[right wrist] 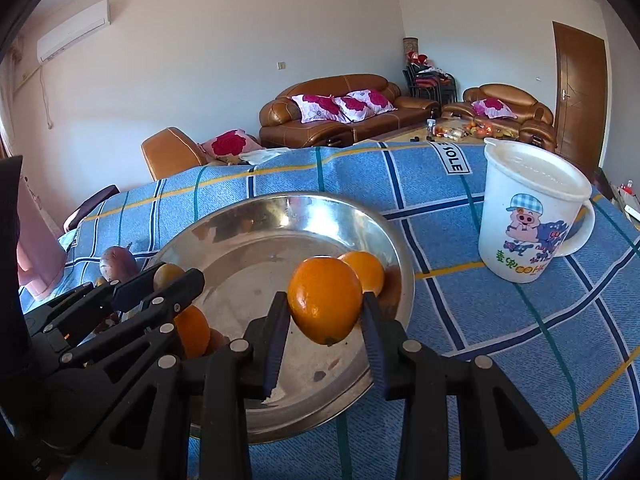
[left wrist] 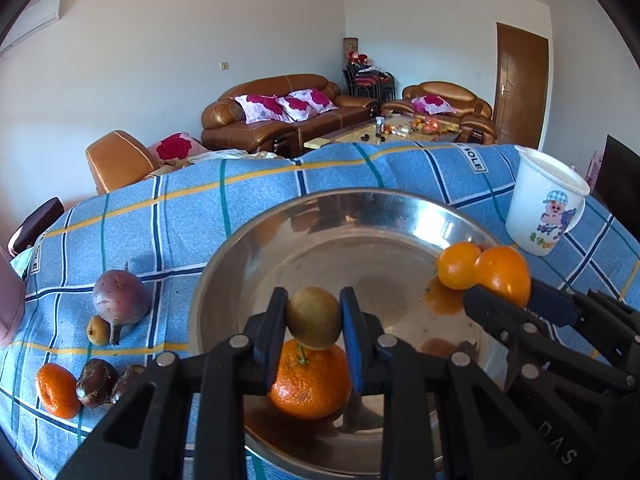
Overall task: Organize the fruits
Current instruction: 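Carry both fruits into the steel plate and open both tools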
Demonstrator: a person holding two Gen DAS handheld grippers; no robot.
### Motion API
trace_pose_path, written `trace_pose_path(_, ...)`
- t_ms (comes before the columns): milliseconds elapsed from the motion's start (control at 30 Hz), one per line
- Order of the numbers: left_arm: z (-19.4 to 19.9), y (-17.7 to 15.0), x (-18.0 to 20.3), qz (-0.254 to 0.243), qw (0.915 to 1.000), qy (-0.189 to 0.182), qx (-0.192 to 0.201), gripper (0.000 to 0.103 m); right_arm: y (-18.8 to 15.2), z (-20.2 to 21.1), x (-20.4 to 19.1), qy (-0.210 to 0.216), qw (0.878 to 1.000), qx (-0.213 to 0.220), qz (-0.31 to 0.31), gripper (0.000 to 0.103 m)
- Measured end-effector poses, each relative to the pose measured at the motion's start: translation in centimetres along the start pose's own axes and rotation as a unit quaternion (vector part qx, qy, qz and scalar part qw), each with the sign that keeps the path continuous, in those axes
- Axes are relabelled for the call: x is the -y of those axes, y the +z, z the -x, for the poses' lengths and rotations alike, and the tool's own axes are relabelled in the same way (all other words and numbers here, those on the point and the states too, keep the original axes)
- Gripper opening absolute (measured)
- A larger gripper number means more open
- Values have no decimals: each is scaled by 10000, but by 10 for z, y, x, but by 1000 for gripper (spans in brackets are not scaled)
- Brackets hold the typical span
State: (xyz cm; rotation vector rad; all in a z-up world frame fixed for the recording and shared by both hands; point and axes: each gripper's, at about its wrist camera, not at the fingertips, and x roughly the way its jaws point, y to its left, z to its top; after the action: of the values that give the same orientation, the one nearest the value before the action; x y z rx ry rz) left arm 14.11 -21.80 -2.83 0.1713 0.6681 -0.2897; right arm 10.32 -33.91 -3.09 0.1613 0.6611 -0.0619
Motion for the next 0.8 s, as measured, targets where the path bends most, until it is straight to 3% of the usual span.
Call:
trace_pose_path(267, -9, 2, 6, -122, 9997, 64, -182, 28, 0, -8, 2, 32, 9997, -240, -43, 38)
trace_pose_path(633, -18, 4, 5, -81, 9993, 26, -371, 31, 2, -9, 3, 69, 9997, -196, -89, 39)
trace_pose_path(733, -18, 4, 4, -46, 9992, 175, -344, 47, 1, -7, 5, 39, 9998, -137, -125, 39)
trace_pose_path(800, -16, 4, 2, 19, 9991, 293, -298, 65, 1, -3, 7, 38, 9998, -76, -179, 39)
